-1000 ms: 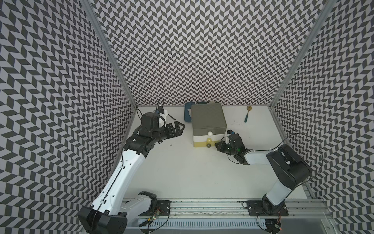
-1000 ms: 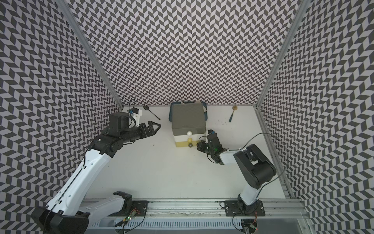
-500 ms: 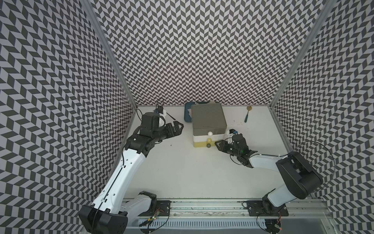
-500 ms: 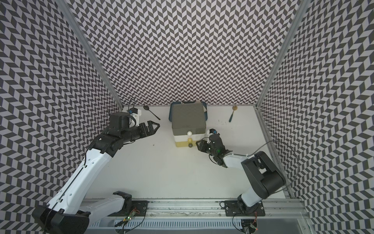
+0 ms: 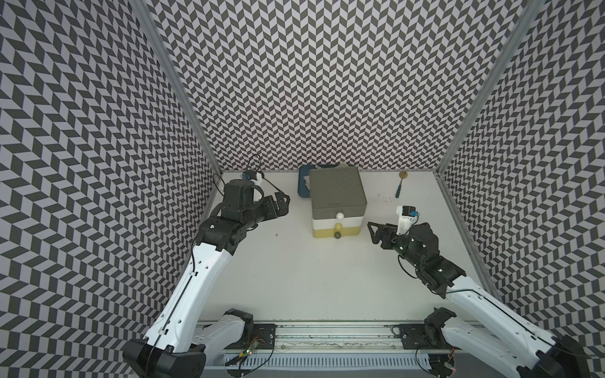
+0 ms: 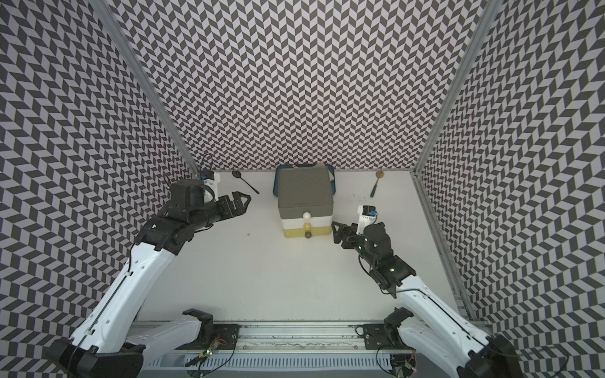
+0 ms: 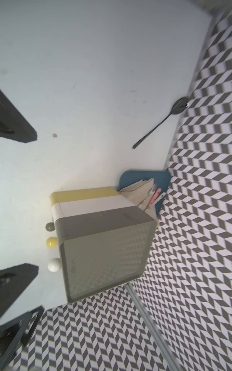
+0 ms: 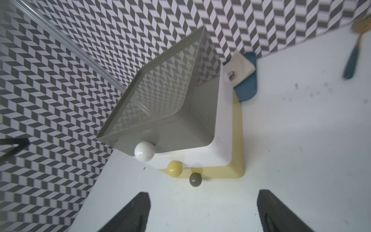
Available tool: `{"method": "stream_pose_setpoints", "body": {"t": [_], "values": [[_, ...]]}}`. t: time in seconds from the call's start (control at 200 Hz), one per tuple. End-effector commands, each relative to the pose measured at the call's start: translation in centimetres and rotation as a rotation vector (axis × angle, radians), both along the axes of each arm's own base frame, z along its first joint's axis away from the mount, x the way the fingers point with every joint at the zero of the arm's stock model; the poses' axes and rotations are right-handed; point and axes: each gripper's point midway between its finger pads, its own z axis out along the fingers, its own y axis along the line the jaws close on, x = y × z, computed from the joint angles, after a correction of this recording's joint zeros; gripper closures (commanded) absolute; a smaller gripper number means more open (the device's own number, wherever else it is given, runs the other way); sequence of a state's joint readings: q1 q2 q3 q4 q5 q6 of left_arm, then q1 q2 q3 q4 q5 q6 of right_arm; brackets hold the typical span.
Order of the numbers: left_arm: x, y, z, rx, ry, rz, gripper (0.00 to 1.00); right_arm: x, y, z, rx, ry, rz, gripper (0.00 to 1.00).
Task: Place the brooch boxes into the drawer by color
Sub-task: Close the drawer in the storage box, then reset both arms
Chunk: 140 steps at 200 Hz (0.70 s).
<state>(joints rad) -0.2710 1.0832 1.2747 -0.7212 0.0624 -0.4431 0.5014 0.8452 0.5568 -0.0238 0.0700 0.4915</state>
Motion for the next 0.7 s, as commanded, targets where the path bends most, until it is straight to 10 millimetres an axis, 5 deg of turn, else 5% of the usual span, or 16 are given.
{"method": "stream_pose_setpoints", "body": {"t": [0.0,0.16,0.376,0.536,0.696], "values": [[-0.3,4.2,4.9,0.154,-0.201,0.147,0.0,0.3,-3.3,4.4,-0.133,-0.121,-0.132,0.04],[0.8,5.5,4.6,0.251,-0.34,0.198,0.0,1.7,-5.7,8.8,-0.211,-0.203,-0.262,0.01],[3.2,7.4,-1.0,0.349,-0.456,0.257,0.0,4.6,-10.2,11.8,-0.232,-0.271,-0.417,0.01],[3.4,10.2,-5.0,0.398,-0.573,0.366,0.0,7.2,-14.2,10.0,-0.282,-0.276,-0.468,0.01],[5.0,13.1,-9.1,0.387,-0.492,0.417,0.0,7.8,-17.5,7.3,-0.35,-0.351,-0.562,0.01]]}}
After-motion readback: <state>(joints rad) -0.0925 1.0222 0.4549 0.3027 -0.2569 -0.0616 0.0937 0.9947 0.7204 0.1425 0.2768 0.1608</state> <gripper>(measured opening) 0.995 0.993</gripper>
